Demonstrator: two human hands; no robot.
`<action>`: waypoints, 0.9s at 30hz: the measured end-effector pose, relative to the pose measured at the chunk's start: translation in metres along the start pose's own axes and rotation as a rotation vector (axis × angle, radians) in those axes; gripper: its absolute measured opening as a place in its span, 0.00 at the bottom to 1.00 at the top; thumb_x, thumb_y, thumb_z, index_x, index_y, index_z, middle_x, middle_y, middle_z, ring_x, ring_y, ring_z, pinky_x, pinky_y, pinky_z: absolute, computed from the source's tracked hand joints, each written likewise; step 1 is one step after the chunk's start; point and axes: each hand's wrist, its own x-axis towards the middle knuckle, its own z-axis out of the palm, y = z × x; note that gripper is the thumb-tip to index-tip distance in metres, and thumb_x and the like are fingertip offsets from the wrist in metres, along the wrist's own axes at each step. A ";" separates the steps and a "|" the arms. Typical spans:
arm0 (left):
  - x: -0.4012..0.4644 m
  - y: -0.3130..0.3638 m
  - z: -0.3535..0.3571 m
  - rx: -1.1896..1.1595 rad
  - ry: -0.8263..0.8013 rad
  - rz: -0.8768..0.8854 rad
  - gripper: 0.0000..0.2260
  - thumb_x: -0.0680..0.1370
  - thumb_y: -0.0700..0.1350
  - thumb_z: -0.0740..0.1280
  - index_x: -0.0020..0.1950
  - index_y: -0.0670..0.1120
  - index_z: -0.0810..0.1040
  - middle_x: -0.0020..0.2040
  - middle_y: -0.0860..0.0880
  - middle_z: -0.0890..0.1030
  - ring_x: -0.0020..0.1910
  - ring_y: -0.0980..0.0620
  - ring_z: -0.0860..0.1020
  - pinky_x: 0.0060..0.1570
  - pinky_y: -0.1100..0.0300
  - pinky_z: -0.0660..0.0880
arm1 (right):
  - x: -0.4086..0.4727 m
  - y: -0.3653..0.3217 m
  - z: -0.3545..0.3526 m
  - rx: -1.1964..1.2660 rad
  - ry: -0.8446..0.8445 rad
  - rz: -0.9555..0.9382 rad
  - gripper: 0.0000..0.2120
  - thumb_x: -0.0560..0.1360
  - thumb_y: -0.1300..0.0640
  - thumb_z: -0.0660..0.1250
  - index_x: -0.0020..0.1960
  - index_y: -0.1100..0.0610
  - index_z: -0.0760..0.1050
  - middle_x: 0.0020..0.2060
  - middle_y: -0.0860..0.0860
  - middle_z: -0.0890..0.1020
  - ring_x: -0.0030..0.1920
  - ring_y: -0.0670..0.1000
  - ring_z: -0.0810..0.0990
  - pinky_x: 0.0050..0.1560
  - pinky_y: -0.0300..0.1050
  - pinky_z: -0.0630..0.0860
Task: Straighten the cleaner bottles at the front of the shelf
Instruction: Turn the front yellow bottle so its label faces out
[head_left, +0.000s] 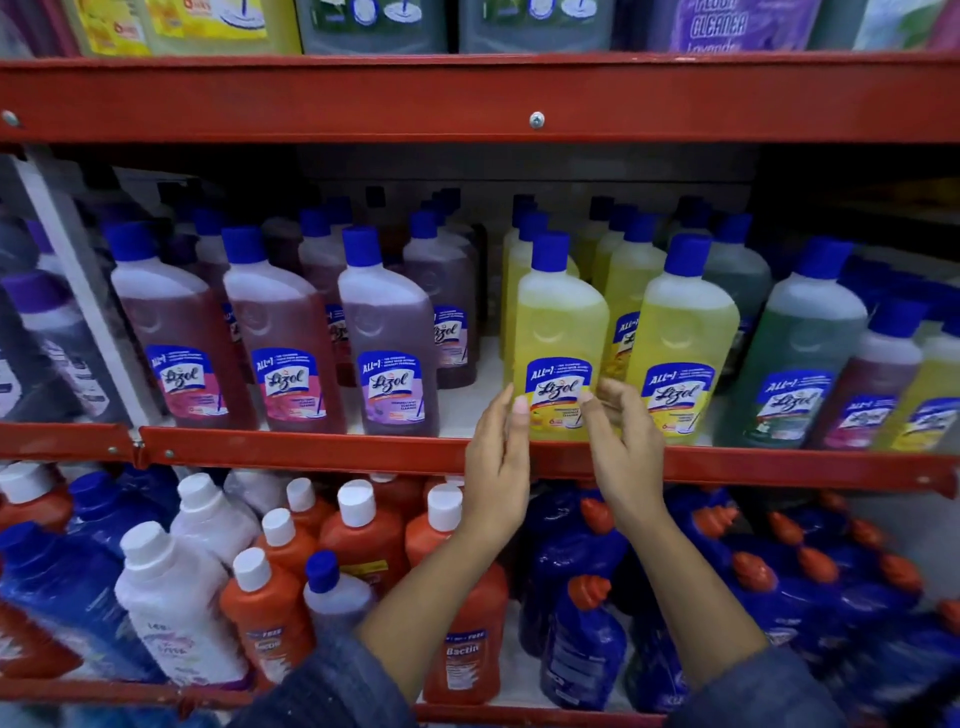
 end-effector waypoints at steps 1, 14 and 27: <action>-0.001 0.001 0.001 -0.001 0.015 0.011 0.26 0.78 0.63 0.54 0.68 0.48 0.72 0.63 0.50 0.79 0.63 0.56 0.76 0.65 0.48 0.72 | 0.001 0.000 -0.001 -0.004 -0.009 -0.006 0.10 0.78 0.56 0.64 0.58 0.56 0.74 0.50 0.46 0.81 0.45 0.27 0.78 0.45 0.24 0.73; -0.007 0.009 0.011 -0.004 0.119 0.043 0.13 0.81 0.53 0.56 0.62 0.51 0.74 0.58 0.50 0.79 0.57 0.59 0.77 0.57 0.61 0.75 | -0.002 -0.001 -0.005 -0.005 -0.090 -0.027 0.14 0.77 0.60 0.65 0.62 0.60 0.75 0.50 0.48 0.81 0.44 0.25 0.78 0.41 0.23 0.73; -0.001 0.008 0.004 0.035 0.062 0.023 0.24 0.76 0.64 0.54 0.62 0.50 0.73 0.60 0.48 0.77 0.60 0.56 0.76 0.62 0.49 0.73 | -0.006 -0.003 0.005 -0.011 -0.003 -0.030 0.10 0.77 0.62 0.65 0.58 0.61 0.77 0.46 0.47 0.82 0.42 0.27 0.78 0.41 0.22 0.72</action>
